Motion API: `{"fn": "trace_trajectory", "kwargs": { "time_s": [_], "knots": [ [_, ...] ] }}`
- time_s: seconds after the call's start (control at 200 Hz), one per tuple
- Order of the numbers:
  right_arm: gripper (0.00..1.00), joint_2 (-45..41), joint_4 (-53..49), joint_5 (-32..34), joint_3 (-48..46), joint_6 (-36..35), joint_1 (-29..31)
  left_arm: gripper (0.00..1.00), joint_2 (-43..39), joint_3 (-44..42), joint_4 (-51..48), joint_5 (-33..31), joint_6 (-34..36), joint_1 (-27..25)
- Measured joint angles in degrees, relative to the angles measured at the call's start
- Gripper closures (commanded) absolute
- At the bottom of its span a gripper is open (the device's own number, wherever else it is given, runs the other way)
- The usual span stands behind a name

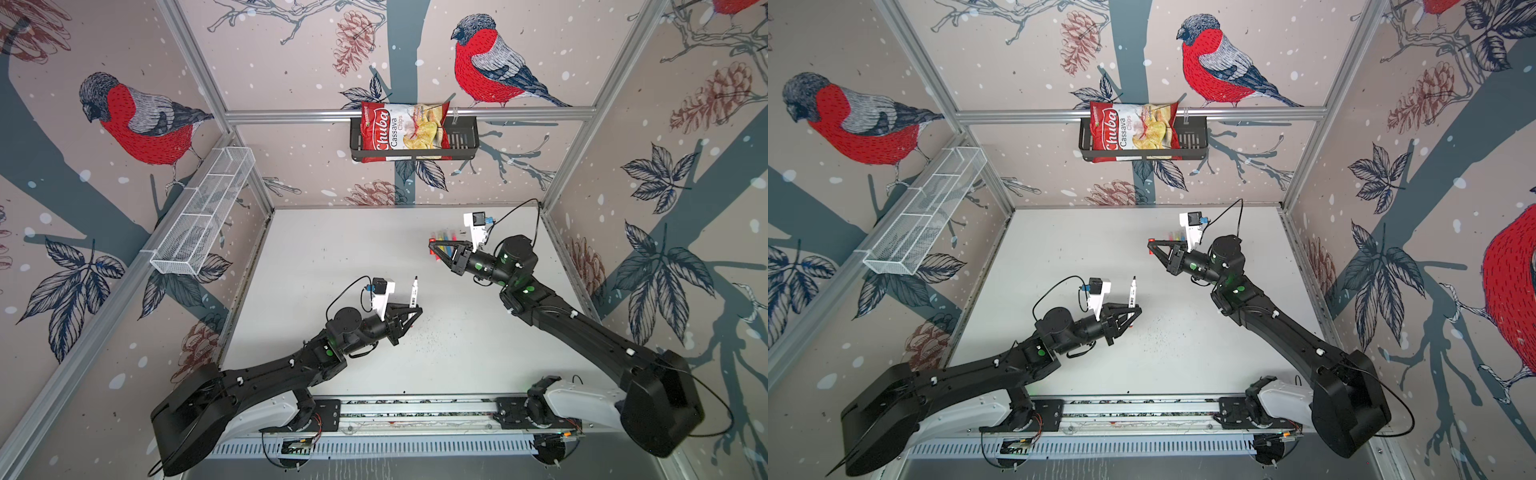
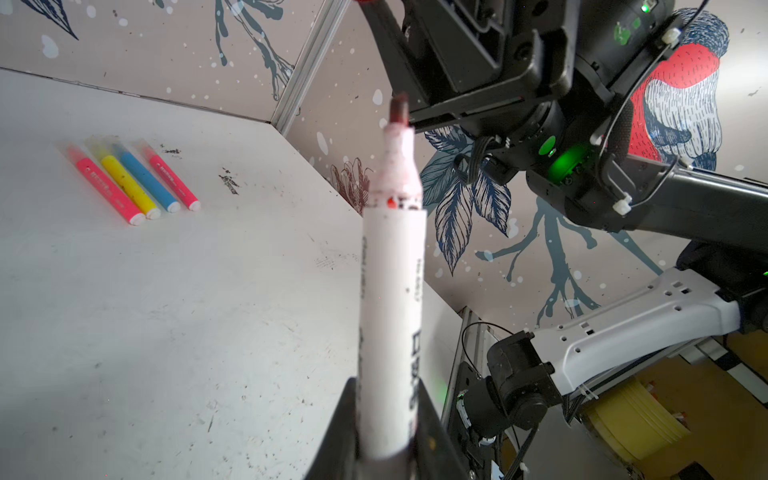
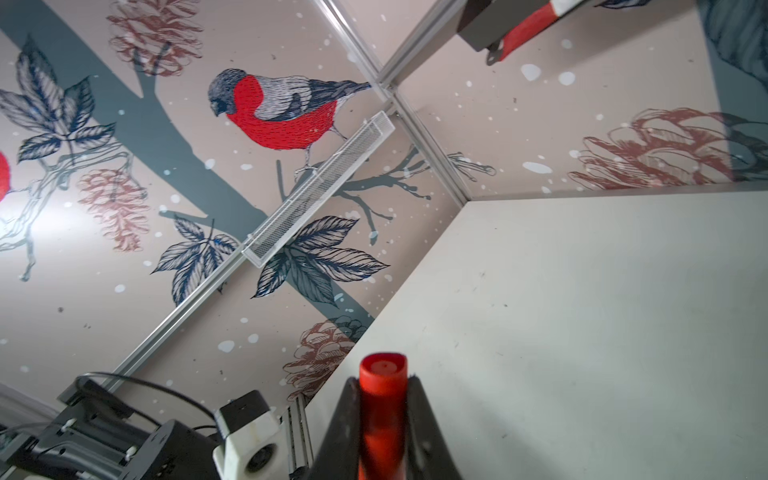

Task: Insert the pens into the pen caps
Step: 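Lift the red cap with the right gripper and carry it above the marker tip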

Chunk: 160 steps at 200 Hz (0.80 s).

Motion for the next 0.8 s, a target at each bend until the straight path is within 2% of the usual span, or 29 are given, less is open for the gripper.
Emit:
{"fn": "trace_trajectory", "kwargs": {
  "time_s": [0.405, 0.8],
  "knots": [
    [0.86, -0.85, 5.27, 1.88, -1.81, 1.27, 4.98, 1.00, 0.94, 1.25, 2.60, 0.33, -0.52, -1.16],
    [0.86, -2.84, 7.19, 3.13, -3.78, 1.29, 7.34, 1.00, 1.18, 2.16, 3.85, 0.15, -0.90, -1.18]
  ]
}}
